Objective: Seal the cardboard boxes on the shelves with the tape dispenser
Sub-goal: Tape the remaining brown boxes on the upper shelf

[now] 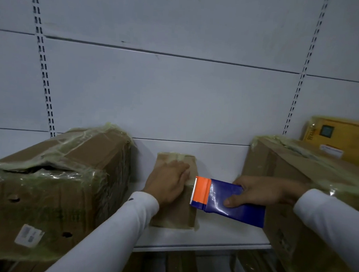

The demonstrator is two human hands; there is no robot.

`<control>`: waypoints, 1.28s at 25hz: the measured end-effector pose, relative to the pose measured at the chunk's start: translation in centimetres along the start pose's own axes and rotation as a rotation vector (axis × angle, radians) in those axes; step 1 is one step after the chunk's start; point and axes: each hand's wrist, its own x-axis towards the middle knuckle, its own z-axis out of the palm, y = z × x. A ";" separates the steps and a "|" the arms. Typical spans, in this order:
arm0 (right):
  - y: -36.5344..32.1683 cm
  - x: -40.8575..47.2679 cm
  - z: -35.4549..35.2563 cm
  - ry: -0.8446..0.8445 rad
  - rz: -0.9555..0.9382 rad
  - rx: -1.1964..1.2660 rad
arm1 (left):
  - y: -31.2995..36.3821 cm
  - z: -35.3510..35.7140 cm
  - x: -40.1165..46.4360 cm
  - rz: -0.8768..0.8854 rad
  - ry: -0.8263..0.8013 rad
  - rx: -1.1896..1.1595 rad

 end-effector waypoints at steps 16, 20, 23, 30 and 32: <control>-1.2 -3.1 -0.8 0.053 0.232 -0.271 | -2.6 1.5 -0.2 0.060 0.040 0.136; -2.8 0.9 3.0 0.262 0.253 -0.517 | -2.7 1.4 -0.2 0.100 0.010 0.143; -2.3 1.9 5.5 0.332 0.297 -0.798 | -2.8 1.3 -0.3 0.101 0.022 0.141; -0.8 1.0 4.1 0.554 0.278 -0.338 | 0.5 2.9 0.6 -0.046 -0.044 0.320; -0.1 0.5 3.8 0.600 0.257 -0.232 | 1.1 3.6 0.8 -0.083 -0.024 0.360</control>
